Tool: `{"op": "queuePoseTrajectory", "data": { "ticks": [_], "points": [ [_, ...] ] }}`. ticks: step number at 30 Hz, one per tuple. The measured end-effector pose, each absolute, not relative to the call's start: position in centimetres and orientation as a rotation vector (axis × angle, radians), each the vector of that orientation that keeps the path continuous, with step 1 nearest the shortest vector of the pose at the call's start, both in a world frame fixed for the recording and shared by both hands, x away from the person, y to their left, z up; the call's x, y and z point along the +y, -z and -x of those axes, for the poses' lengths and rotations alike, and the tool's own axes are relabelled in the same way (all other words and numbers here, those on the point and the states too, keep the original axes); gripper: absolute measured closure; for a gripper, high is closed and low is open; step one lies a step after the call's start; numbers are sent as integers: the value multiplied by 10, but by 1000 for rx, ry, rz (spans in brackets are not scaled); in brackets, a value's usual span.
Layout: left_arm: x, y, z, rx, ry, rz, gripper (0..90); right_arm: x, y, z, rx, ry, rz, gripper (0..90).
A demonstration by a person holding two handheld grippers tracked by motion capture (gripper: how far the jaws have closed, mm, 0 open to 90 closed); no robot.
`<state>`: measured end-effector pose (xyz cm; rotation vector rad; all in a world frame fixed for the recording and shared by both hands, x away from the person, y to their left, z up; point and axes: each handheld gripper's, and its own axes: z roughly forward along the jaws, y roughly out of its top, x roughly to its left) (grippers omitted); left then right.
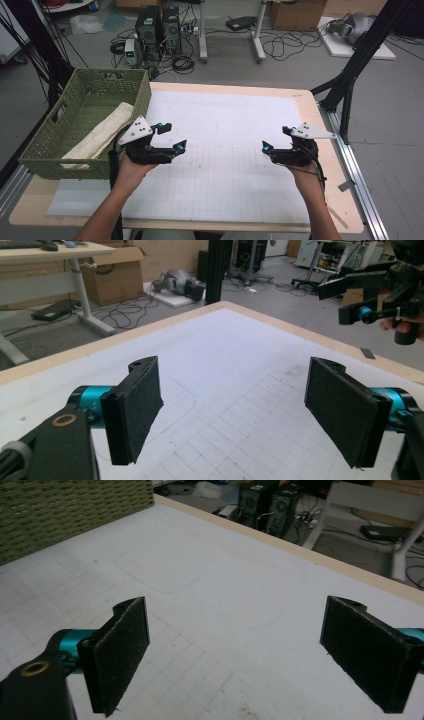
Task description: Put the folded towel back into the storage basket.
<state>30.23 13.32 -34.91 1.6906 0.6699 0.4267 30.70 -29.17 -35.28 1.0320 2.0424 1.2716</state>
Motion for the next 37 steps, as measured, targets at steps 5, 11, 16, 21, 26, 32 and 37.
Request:
{"op": "queuePoseTrajectory", "data": {
  "ticks": [5,11,16,21,26,32,37],
  "points": [
    [126,361,-303,680,-420,-1695,234,-303,364,-300,2021,-1236,-1079,112],
    [124,376,-300,685,-412,-1709,235,-309,382,-288,1997,-1244,-1102,112],
    [125,382,-300,682,-410,-1720,236,-309,393,-282,2003,-1234,-1130,112],
    [128,384,-300,687,-399,-1723,236,-307,400,-280,2022,-1204,-1131,112],
    [131,385,-300,695,-404,-1719,237,-308,406,-282,2043,-1180,-1139,112],
    [132,387,-301,706,-400,-1717,236,-305,407,-283,2052,-1167,-1121,112],
    [131,387,-301,710,-398,-1725,236,-308,407,-284,2046,-1174,-1131,112]
  ]
}}
